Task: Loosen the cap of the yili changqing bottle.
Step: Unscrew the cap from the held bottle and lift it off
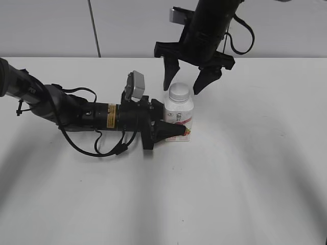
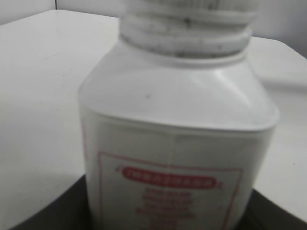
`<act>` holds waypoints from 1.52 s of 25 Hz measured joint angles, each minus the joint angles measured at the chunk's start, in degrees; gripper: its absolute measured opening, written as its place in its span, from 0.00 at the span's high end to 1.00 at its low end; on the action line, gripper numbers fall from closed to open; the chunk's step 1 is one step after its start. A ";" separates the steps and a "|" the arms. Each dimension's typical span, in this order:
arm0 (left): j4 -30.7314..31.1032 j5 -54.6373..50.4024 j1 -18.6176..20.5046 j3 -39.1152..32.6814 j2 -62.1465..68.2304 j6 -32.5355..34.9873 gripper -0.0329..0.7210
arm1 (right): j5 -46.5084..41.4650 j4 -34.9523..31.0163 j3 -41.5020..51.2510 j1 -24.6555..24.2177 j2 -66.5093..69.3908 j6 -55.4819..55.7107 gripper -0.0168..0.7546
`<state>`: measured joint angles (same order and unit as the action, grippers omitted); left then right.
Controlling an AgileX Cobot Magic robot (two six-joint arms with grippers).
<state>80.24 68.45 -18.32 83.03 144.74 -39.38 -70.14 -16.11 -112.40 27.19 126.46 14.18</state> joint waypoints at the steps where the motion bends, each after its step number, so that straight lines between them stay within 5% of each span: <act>1: 0.00 0.00 0.00 0.00 0.00 0.00 0.44 | 0.00 -0.45 0.00 0.00 0.35 0.00 0.24; 10: 0.02 0.05 0.00 0.00 0.00 0.00 0.44 | 0.00 -1.47 0.00 0.00 0.98 0.02 0.26; 17: 0.07 0.09 0.00 0.00 0.00 -0.05 0.44 | 0.00 -1.23 0.00 0.00 0.98 0.02 0.46; 25: 0.07 0.09 0.00 0.00 0.00 -0.05 0.44 | 0.00 -1.23 0.00 0.00 0.98 -1.37 0.46; 38: 0.24 0.09 0.00 0.00 0.00 -0.05 0.44 | 0.00 -1.33 0.00 0.00 0.98 -33.47 0.46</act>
<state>80.48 68.54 -18.32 83.03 144.74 -39.43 -70.14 -17.44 -112.40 27.19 127.45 -19.28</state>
